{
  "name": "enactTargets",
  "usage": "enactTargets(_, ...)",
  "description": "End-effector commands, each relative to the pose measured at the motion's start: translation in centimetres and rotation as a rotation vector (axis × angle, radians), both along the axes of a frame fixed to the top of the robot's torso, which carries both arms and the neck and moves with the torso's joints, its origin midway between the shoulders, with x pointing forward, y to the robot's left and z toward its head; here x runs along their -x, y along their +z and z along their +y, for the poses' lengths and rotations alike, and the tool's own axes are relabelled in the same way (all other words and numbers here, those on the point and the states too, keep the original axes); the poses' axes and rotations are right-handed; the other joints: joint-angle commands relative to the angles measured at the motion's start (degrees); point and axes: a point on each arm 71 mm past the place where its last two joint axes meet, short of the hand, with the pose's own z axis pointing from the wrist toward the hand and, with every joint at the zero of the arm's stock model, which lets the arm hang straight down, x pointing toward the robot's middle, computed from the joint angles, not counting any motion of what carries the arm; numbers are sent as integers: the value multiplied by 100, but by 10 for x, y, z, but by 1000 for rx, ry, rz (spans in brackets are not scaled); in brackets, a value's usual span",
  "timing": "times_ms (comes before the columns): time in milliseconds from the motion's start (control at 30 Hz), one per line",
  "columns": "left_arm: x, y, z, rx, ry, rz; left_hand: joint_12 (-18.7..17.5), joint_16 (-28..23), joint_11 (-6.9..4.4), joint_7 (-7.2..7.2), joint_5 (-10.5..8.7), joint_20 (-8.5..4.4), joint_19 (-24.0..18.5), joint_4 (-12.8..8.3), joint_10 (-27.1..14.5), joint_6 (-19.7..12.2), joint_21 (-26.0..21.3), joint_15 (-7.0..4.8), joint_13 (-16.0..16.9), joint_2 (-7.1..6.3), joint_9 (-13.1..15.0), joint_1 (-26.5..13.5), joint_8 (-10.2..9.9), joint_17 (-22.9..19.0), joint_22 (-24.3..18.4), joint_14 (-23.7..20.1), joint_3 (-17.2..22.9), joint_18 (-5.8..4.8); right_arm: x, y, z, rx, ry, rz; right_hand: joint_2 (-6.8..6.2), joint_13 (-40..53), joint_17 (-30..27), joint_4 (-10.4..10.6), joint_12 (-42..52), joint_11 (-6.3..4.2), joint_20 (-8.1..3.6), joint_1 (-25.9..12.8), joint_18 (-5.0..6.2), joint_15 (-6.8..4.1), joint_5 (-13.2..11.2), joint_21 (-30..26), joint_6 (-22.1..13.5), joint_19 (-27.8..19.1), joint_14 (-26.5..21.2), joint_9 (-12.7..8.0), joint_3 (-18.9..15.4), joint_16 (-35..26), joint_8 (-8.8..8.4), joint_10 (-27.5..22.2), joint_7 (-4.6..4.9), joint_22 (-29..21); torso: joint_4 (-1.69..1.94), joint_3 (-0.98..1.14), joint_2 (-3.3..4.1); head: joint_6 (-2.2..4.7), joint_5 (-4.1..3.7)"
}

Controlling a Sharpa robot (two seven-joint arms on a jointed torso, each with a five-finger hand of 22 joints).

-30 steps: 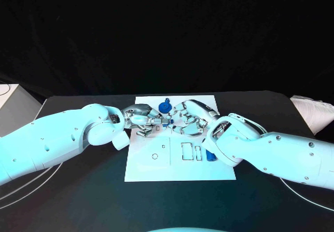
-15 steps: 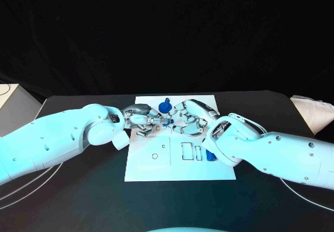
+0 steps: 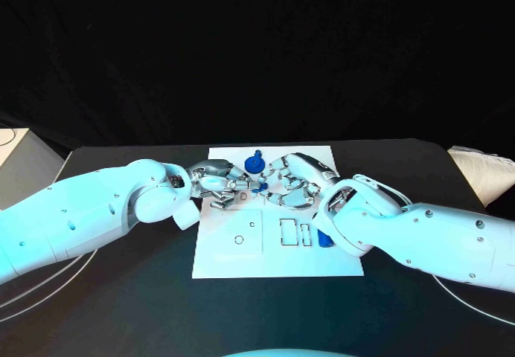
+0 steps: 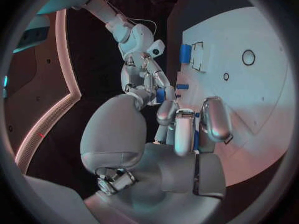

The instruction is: Assemble the parts on the task board

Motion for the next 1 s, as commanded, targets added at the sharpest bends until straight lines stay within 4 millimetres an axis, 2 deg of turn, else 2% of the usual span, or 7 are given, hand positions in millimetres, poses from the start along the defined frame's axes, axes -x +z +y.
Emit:
enactTargets(33,-1,2,0,23,9,5,-20,-36,4,45,16,11,-33,42,-35,14,-35,53,-8,4,-10,-52,-33,1034,-10,430,-24,19,1,-2,-1,15,-11,-2,-11,1295,1509,-36,27,-25,-19,-48,-47,-49,20,21,36,300,607,-5,-11,23,21,386,24,547,1,-2,1,-2,-1)
enactTargets(433,-2,1,1,17,17,9,-20,-38,8,47,24,15,-33,159,-48,23,-38,59,-23,3,-42,-50,-41,1030,-10,428,-109,20,2,-2,-2,11,-11,-5,-11,1296,1509,-38,28,-28,-20,-57,-45,-49,35,14,34,298,607,-1,-9,23,28,387,22,541,-1,-1,2,-27,2)
enactTargets(700,-2,1,1,13,17,13,-23,-33,-8,29,68,10,-30,194,-57,28,-38,47,-45,110,-68,127,-34,1037,-6,431,-95,21,3,-1,-2,8,-9,-6,-16,1296,1509,-39,27,-28,-20,-66,-46,-48,41,16,30,299,607,0,-10,23,31,387,22,544,0,2,-1,-30,1)
enactTargets(1000,-2,0,-1,14,12,13,-19,-27,-24,13,77,0,-27,138,-57,22,-37,35,-52,182,-81,381,-7,1045,1,434,-49,20,4,-1,0,7,-5,-6,-19,1294,1509,-38,25,-27,-20,-72,-44,-48,43,10,26,297,607,1,-12,23,32,385,23,538,1,0,-3,-33,1)
